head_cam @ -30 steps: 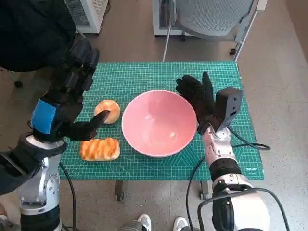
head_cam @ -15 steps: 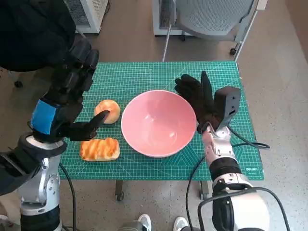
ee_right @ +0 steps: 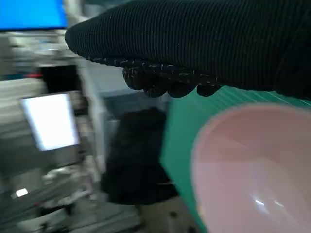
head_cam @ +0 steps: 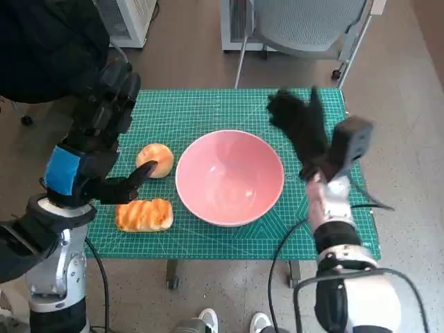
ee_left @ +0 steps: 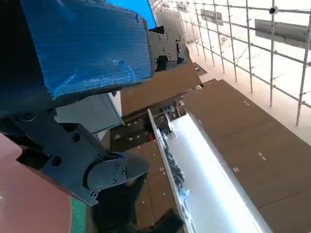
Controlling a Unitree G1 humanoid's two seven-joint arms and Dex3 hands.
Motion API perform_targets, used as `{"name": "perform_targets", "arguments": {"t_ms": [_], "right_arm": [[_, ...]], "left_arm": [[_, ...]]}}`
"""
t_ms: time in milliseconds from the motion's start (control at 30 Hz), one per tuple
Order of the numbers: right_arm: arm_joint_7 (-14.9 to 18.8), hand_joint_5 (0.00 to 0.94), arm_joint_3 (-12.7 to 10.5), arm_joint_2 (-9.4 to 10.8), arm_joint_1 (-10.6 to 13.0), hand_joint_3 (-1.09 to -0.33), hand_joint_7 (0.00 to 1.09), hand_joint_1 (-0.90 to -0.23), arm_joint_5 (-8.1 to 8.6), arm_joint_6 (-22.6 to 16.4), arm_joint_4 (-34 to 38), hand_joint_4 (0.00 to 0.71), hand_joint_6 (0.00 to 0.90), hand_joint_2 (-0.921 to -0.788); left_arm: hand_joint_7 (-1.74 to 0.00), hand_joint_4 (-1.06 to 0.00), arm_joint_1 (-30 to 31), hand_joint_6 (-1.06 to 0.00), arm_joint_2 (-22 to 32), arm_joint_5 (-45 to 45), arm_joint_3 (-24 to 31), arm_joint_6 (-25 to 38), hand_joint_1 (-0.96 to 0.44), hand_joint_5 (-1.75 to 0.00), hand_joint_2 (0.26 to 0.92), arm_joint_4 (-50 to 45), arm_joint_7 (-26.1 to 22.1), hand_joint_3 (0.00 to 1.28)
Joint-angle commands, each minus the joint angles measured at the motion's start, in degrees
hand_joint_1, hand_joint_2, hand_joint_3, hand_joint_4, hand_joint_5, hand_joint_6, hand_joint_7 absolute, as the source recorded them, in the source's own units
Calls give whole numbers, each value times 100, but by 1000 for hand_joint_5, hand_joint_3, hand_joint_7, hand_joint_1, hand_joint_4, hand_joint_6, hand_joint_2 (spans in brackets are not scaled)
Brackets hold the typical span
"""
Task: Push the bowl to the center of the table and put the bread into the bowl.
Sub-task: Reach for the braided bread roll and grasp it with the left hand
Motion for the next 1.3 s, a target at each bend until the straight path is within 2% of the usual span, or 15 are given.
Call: {"name": "perform_targets", "arguments": {"t_ms": [33,100,200,300,400,500,600,767,933,1200,1300], "right_arm": [[478,0,-106,-75,-31,-899,0,-693,220,-359,-119,331,383,-921],[689,0,-139,-101,-46,-897,0,-693,312,-526,-195,318,374,-921],[1195,0,-189,-132,-21,-887,0,-700,527,-907,-450,298,354,-921],[1520,0,-208,-147,9,-876,0,-712,686,-1106,-603,286,338,-921],[2018,0,-219,-160,78,-865,0,-727,930,-1326,-919,279,322,-921],[2371,0,-214,-175,122,-857,0,-734,1123,-1452,-1107,274,314,-921],[2836,0,-237,-205,169,-853,0,-731,1385,-1543,-1330,261,310,-921],[3278,0,-250,-261,200,-835,0,-734,1633,-1614,-1466,245,299,-921],[3390,0,-209,-317,228,-816,0,-743,1701,-1627,-1527,237,292,-921],[3233,0,-93,-312,374,-809,0,-736,1617,-1627,-1734,232,290,-921],[3161,0,-41,-314,443,-808,0,-737,1583,-1638,-1829,232,291,-921]], "left_arm": [[-209,1,-34,1,-72,-26,12,-110,-245,1,608,71,42,669],[-209,1,-53,1,-89,-21,0,-118,-245,1,609,86,49,668],[-209,1,-95,1,-118,7,-22,-148,-245,1,610,118,62,666],[-209,1,-129,1,-135,26,-39,-172,-244,1,611,150,69,664],[-208,1,-167,1,-157,48,-61,-204,-244,1,612,180,77,662],[-208,1,-204,1,-166,55,-68,-233,-243,1,613,225,71,660],[-208,1,-228,1,-173,52,-79,-253,-244,1,613,241,58,657],[-204,1,-239,1,-148,46,-87,-243,-247,1,616,212,39,651],[-178,1,-236,1,-76,42,-71,-199,-254,1,620,128,8,636],[-149,1,-141,1,179,-75,34,68,-245,1,625,-123,-105,611],[-73,1,24,1,554,84,53,456,-223,1,597,-465,-177,589]]}}
